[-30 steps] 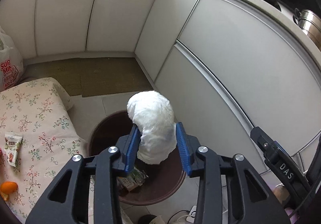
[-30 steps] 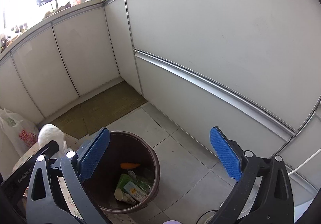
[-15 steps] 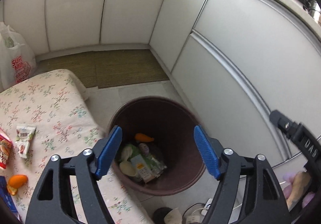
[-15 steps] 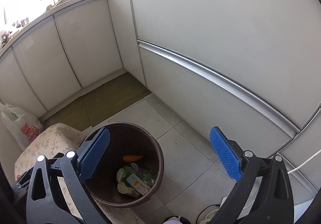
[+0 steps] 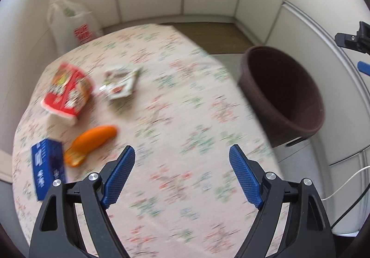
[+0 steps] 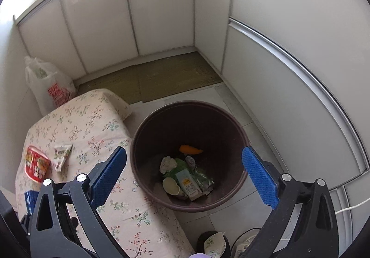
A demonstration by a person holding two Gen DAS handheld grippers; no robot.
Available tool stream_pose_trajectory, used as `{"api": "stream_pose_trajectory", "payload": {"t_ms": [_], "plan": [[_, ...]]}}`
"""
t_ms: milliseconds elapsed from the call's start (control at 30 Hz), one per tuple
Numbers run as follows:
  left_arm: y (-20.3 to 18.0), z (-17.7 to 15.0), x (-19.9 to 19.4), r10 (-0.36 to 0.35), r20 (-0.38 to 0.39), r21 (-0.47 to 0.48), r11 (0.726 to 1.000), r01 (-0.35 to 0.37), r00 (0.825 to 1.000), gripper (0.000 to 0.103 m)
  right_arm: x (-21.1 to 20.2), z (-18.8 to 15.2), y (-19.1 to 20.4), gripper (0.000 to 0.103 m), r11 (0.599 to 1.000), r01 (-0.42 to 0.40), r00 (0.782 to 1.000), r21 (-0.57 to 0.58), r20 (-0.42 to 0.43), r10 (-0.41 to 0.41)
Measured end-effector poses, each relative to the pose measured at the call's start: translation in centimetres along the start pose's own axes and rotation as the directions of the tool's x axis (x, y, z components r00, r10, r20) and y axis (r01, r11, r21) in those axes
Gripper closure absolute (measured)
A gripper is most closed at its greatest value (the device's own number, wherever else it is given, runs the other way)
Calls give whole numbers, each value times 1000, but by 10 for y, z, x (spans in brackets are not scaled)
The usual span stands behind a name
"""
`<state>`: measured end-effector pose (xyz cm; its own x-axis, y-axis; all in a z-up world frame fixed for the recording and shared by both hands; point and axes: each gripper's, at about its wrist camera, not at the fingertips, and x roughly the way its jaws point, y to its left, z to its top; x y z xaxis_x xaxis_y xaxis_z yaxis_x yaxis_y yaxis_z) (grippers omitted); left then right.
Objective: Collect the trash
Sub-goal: 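Reach the left gripper to the long orange peel and grasp it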
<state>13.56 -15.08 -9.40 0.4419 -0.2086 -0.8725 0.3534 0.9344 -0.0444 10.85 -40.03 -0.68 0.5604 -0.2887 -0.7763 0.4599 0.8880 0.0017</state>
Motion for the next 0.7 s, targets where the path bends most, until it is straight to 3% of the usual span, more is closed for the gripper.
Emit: {"api": "stream_pose_trajectory", "payload": {"t_ms": [200, 367, 700], "plan": [[78, -13, 12, 99, -63, -76, 992, -104, 993, 22, 3, -20, 78, 7, 975, -51, 998, -217, -34, 45], [113, -8, 29, 148, -98, -84, 984, -156, 984, 22, 1, -34, 128, 7, 931, -44, 999, -363, -19, 40], [128, 3, 66, 158, -136, -47, 985, -165, 978, 22, 12, -41, 167, 7, 908, -56, 998, -414, -45, 40]]}}
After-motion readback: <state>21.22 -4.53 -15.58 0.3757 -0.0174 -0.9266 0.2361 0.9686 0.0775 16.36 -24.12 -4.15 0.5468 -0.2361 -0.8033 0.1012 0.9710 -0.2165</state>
